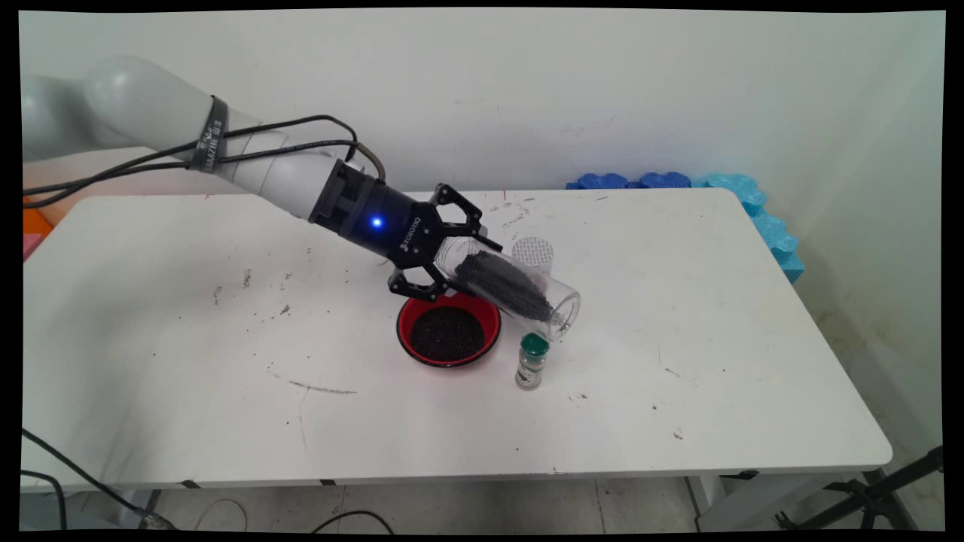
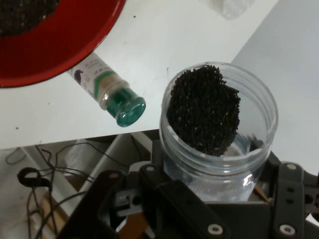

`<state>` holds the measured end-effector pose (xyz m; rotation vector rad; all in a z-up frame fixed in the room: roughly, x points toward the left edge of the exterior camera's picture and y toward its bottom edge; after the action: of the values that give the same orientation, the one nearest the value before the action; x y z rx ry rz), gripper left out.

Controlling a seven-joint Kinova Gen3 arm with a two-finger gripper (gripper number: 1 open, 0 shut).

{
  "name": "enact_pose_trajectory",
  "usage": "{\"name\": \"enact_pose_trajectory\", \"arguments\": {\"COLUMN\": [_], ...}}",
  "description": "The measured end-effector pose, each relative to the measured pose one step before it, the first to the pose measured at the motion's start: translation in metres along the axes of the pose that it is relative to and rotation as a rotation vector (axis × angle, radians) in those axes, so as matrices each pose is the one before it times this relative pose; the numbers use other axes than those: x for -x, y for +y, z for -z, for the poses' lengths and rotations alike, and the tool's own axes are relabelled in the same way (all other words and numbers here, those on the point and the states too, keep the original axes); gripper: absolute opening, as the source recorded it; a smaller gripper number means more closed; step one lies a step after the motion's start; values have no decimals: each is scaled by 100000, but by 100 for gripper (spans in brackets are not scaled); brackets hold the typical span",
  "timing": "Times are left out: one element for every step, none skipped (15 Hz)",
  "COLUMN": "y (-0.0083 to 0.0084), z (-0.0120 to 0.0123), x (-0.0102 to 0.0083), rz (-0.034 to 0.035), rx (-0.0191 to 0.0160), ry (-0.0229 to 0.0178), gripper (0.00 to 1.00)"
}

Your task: Pour the black seasoning powder in the red bowl

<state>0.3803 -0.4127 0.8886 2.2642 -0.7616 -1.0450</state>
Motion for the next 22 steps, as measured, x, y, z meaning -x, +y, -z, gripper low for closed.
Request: {"name": "enact_pose_trajectory", "arguments": {"y": [206,187,258,171,231,282,297,268,304,342,276,184,291,211,287,349,370,292,366,390,290,313], "z": [27,44,75,51,83,134,143,159,194,189,176,157,197,121,184,213,187,139,142,113,93,103], "x": [83,72,81,68,83,87,71,46,32,-10,-44,-60,-129,-113,-158,-249,-268,-250,-304,-304,-281,-306], "rz": [-3082,-2795,-3378,-1986,-2794,-3375,-3631,-3079,-3301,-3151,-2594,-1804,-3153,-2297,-3360,-4327,-4629,-4127,-5448,-5692,-4796,-5447], "rx": [-124,-144,-150,-60,-101,-105,-194,-116,-88,30,40,68,-59,-56,-81,-139,-130,-172,-259,-213,-209,-245], "ry": [-233,-205,-272,-208,-237,-217,-232,-55,76,241,399,380,557,356,522,779,796,645,760,710,626,673], "gripper": [0,0,0,0,0,0,0,0,0,0,0,0,0,0,0,0,0,0,0,0,0,0]}}
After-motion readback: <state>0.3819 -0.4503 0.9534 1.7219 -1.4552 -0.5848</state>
